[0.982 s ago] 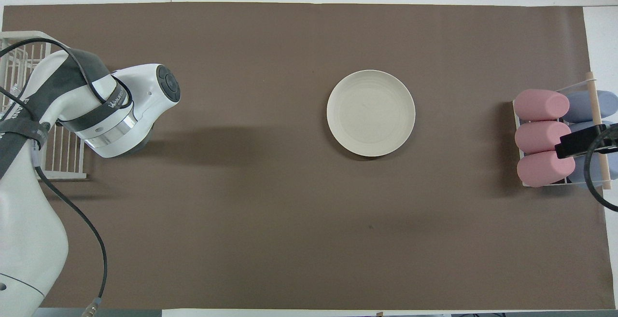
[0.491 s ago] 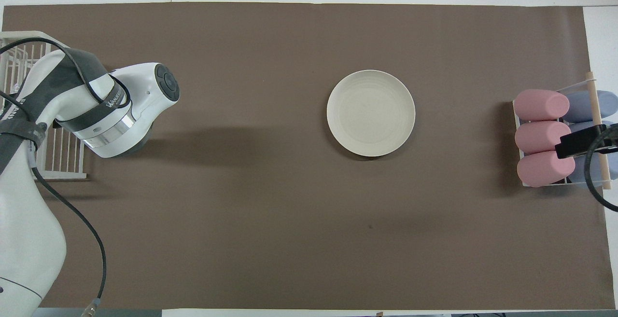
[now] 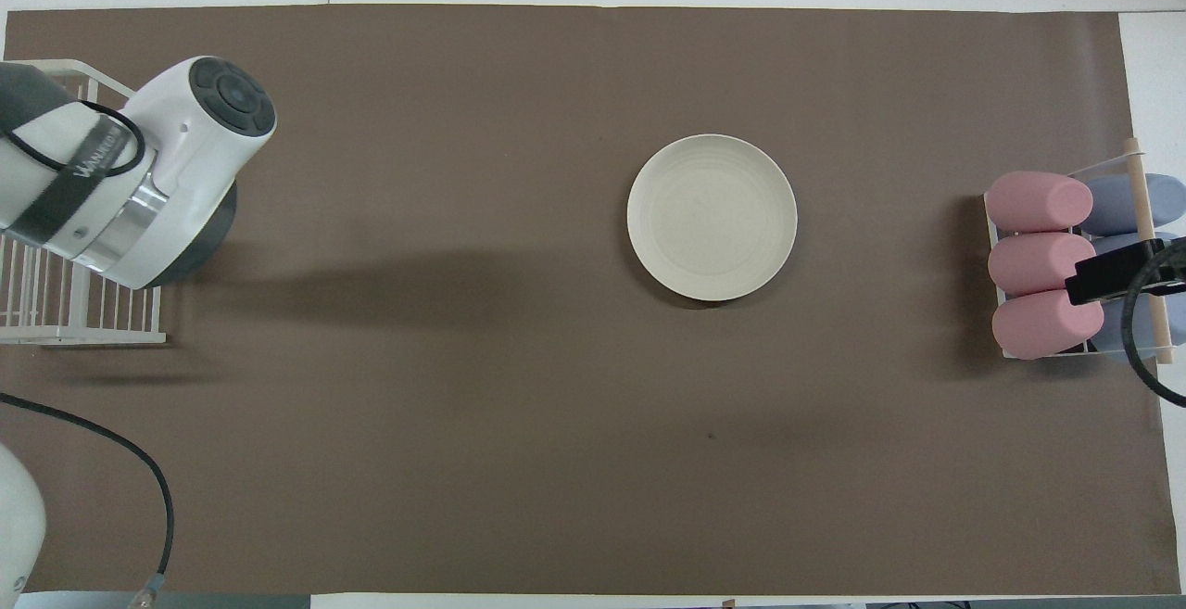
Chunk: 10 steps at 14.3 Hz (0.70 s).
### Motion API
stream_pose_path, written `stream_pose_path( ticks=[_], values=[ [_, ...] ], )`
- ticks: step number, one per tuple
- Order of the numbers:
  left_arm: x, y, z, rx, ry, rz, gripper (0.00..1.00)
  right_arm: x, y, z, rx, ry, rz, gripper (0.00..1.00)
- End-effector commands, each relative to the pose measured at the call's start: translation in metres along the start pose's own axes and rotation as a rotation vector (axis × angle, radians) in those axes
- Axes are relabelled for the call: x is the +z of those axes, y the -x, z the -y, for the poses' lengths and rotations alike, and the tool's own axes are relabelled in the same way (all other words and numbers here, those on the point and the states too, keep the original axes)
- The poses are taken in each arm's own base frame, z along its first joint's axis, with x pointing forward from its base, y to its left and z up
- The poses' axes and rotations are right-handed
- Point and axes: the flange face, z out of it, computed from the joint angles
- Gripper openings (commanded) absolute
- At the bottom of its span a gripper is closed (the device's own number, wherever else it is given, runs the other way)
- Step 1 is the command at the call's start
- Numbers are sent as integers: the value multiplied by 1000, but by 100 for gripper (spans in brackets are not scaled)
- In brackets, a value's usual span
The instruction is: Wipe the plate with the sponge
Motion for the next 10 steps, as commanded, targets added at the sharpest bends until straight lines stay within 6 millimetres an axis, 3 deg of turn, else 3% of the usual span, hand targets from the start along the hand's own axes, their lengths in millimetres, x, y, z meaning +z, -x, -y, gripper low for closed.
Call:
stream_pose_path(
  ticks=[1,5,7,10],
  values=[
    [-16,0,23,-41,148,18,100,1,7,-4,-13,10,-8,100],
    [-30,26,108,20,473,27,100,1,7,-2,-16,11,-8,100],
    [-38,44,132,16,557,37,100,1,7,-2,-16,9,-8,100],
    [-59,75,146,15,695,69,100,1,7,-3,-13,9,-8,100]
  ],
)
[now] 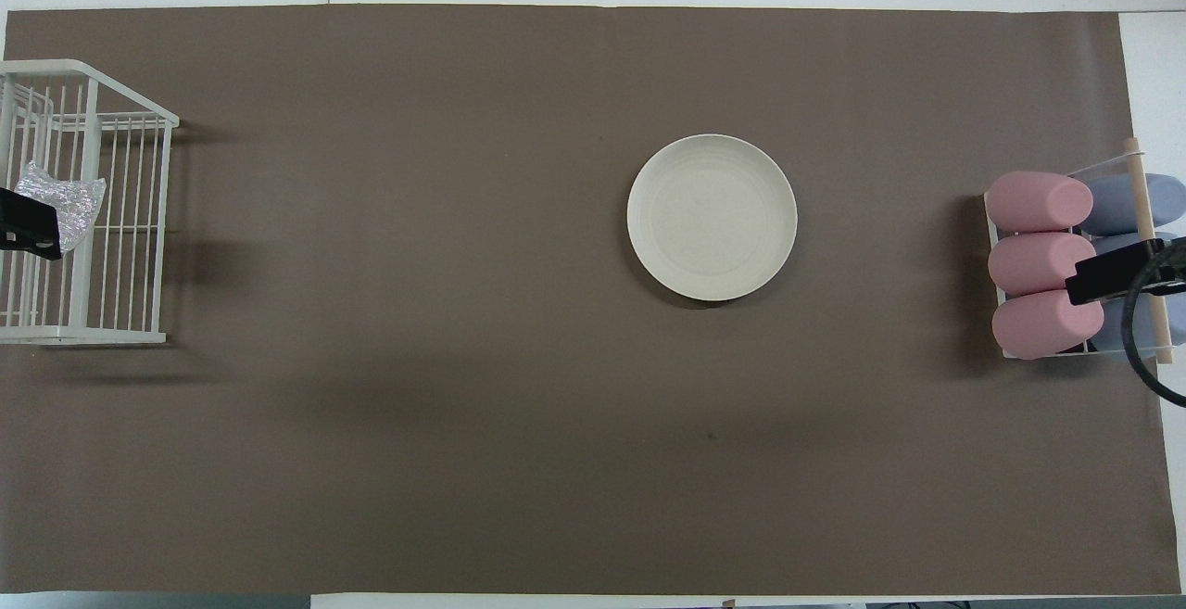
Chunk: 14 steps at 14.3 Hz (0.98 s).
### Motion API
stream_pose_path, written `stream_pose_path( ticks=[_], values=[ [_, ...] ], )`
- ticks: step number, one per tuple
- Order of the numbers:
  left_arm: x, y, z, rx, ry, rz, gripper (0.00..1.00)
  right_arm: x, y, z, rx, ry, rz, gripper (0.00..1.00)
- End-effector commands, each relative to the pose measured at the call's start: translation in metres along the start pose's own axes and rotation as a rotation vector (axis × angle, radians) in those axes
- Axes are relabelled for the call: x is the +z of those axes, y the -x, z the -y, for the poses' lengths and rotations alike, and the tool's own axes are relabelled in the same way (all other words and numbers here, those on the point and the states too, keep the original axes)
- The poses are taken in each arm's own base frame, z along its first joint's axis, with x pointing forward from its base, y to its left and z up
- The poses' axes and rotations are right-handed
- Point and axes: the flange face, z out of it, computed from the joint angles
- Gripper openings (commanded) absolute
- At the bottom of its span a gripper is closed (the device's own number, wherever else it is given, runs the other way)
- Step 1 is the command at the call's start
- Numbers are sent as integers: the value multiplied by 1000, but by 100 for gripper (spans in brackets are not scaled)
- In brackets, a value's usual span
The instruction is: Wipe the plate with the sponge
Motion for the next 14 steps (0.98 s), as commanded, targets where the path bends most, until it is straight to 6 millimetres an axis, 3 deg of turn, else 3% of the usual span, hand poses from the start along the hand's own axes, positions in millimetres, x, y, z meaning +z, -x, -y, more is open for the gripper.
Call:
stream_pose_path(
  ticks=[1,3,5,8,9,11,14],
  values=[
    [-5,30,-2,18,86,34,100,1,7,-4,-15,10,-8,100],
    [-4,48,-5,68,147,47,100,0,7,-2,-18,9,-9,100],
    [3,50,-5,106,157,49,100,1,7,-3,-17,9,-8,100],
    [15,11,-22,71,158,27,100,1,7,-3,-17,9,-8,100],
    [2,0,-24,74,157,28,100,1,7,-2,-18,11,-8,100],
    [-11,-7,-24,75,157,33,100,1,7,-3,-15,9,-8,100],
    [-1,-4,-31,94,154,43,100,1,7,-3,-15,9,-8,100]
  ],
)
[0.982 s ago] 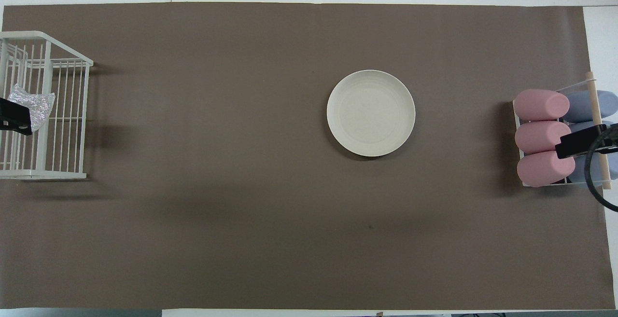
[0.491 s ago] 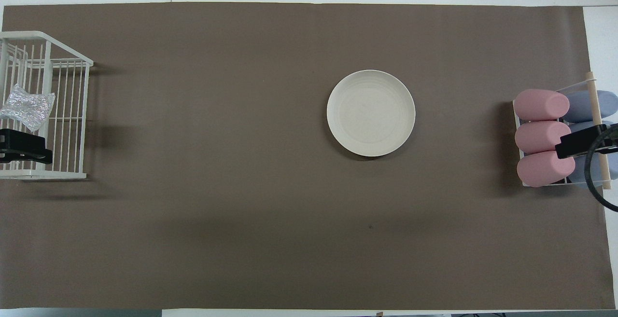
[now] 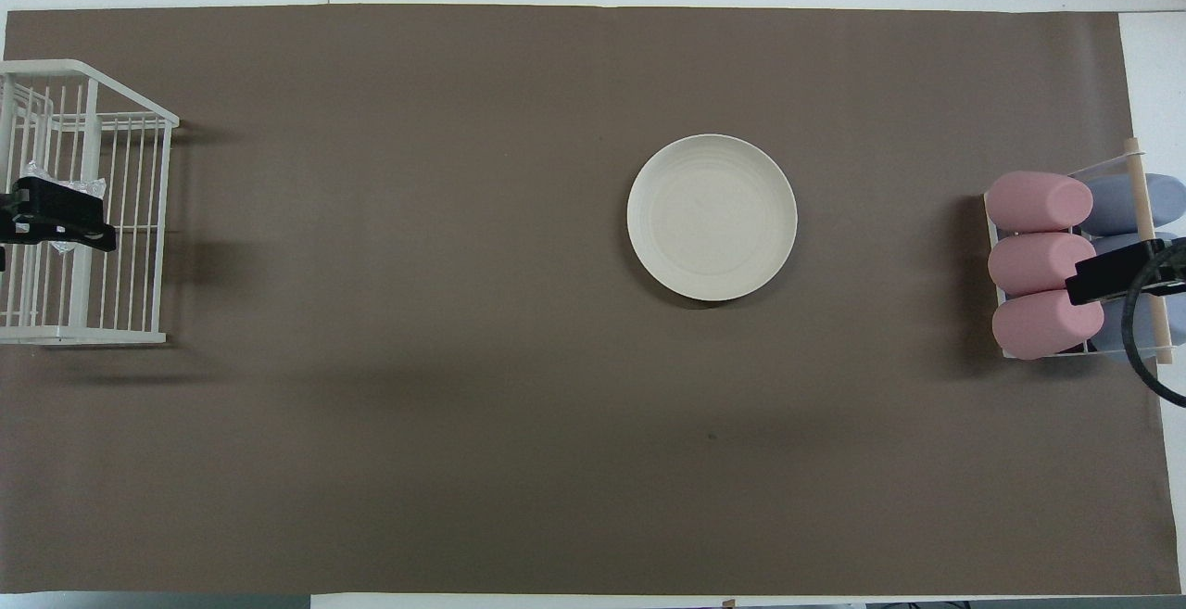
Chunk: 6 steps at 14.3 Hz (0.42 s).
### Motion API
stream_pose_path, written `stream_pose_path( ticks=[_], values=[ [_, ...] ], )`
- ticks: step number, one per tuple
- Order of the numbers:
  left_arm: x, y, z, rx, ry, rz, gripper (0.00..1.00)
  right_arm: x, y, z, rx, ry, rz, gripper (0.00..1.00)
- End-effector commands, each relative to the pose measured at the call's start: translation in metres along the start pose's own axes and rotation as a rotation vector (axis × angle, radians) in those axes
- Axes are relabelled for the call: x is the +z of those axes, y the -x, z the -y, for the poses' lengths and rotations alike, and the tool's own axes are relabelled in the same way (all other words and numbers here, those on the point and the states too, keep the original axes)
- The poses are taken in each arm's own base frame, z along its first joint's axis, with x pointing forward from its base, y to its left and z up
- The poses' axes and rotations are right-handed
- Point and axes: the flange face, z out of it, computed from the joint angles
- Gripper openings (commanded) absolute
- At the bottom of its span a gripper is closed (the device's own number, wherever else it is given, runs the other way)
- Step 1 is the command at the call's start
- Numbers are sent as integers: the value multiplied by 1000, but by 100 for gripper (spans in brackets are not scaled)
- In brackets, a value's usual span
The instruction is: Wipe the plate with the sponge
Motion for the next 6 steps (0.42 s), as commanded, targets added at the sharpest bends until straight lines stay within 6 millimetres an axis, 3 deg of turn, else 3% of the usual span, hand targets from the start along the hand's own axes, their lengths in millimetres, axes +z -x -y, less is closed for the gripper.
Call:
stream_pose_path(
  ticks=[1,6],
  values=[
    [3,3,-7,9,10,26,100,1,7,-2,-16,11,-8,100],
    [0,1,-8,4,12,7,100,1,7,-2,-18,9,-8,100]
  ],
)
